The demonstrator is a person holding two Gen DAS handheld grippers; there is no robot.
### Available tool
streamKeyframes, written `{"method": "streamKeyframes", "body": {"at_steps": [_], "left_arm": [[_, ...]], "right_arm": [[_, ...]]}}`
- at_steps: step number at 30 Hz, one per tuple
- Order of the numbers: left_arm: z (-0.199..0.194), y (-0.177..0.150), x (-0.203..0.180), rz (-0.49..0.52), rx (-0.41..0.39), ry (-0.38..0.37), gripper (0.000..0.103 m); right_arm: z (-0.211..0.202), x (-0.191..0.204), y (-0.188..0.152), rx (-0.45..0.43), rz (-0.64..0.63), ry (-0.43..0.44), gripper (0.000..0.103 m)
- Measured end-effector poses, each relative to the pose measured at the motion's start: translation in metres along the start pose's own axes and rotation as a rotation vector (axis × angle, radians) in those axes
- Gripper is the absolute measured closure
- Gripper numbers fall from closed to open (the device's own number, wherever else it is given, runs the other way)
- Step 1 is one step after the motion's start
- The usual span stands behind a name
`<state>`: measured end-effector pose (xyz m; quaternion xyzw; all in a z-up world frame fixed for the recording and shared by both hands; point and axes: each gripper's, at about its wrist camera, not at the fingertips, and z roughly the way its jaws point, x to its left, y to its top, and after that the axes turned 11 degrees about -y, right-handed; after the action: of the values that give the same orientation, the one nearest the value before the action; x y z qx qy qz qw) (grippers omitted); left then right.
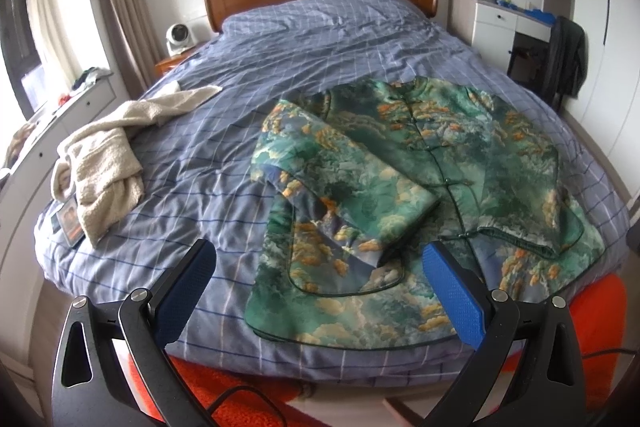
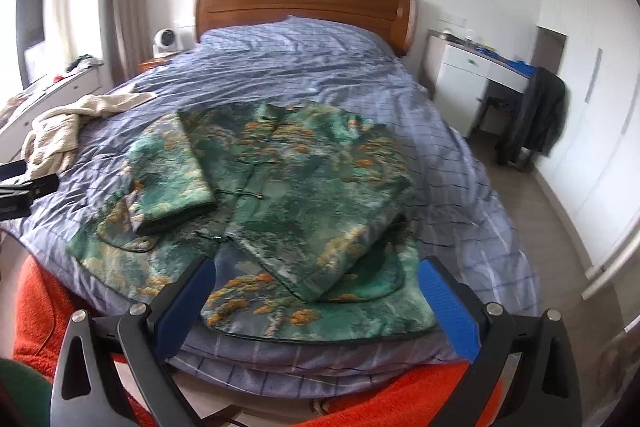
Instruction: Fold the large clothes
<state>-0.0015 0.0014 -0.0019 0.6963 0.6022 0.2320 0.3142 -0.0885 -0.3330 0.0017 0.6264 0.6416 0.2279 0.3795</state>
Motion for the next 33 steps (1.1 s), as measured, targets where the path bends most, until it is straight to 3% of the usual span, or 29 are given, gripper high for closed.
{"method": "streamKeyframes", "body": {"at_steps": [5,8,11,12,14,15,16,19,22,24,26,27,28,29,32,33], "left_arm": [[0.000,0.001,0.001,-0.008,-0.001,-0.016,0.000],[-0.005,0.000,0.002,-0.015,-0.011,-0.013,0.000],[-0.009,-0.005,0.007,-0.031,-0.012,0.008,0.000],[-0.008,-0.008,0.009,-0.039,-0.002,0.019,0.000],[-0.005,-0.013,0.014,-0.051,0.021,0.035,0.000],[-0.004,-0.015,0.017,-0.056,0.031,0.040,0.000],[-0.001,-0.017,0.019,-0.061,0.045,0.044,0.000],[0.007,-0.017,0.022,-0.058,0.069,0.045,0.000],[0.013,-0.012,0.016,-0.023,0.066,0.041,0.000],[0.017,-0.006,0.010,0.019,0.048,0.035,0.000],[0.020,-0.002,0.004,0.062,0.028,0.022,0.000],[0.023,0.001,0.001,0.091,0.017,0.008,0.000],[0.026,0.003,-0.002,0.110,0.010,-0.007,0.000],[0.029,0.005,-0.003,0.129,0.004,-0.021,0.000],[0.039,0.008,-0.007,0.196,-0.001,-0.041,0.000],[0.042,0.009,-0.009,0.222,0.000,-0.045,0.000]], "right_arm": [[0.044,0.025,-0.003,-0.017,-0.228,0.123,0.000],[0.104,0.050,-0.012,0.043,-0.423,0.171,0.002],[0.161,0.065,-0.023,0.110,-0.524,0.194,0.004],[0.177,0.066,-0.025,0.131,-0.532,0.199,0.010],[0.195,0.060,-0.022,0.168,-0.481,0.215,0.055],[0.201,0.052,-0.017,0.192,-0.420,0.248,0.067],[0.200,0.043,-0.010,0.202,-0.358,0.267,0.090],[0.169,0.012,0.016,0.138,-0.233,0.240,0.090],[0.112,-0.049,0.055,-0.006,-0.111,0.155,0.091],[0.081,-0.104,0.082,-0.098,-0.042,0.032,0.090],[0.071,-0.161,0.101,-0.129,0.019,-0.089,0.089],[0.069,-0.193,0.108,-0.130,0.047,-0.166,0.083],[0.072,-0.213,0.111,-0.126,0.058,-0.235,0.062],[0.076,-0.242,0.112,-0.112,0.059,-0.362,0.042],[0.086,-0.290,0.095,-0.073,0.029,-0.661,0.038],[0.085,-0.296,0.087,-0.046,0.053,-0.681,0.038]]}}
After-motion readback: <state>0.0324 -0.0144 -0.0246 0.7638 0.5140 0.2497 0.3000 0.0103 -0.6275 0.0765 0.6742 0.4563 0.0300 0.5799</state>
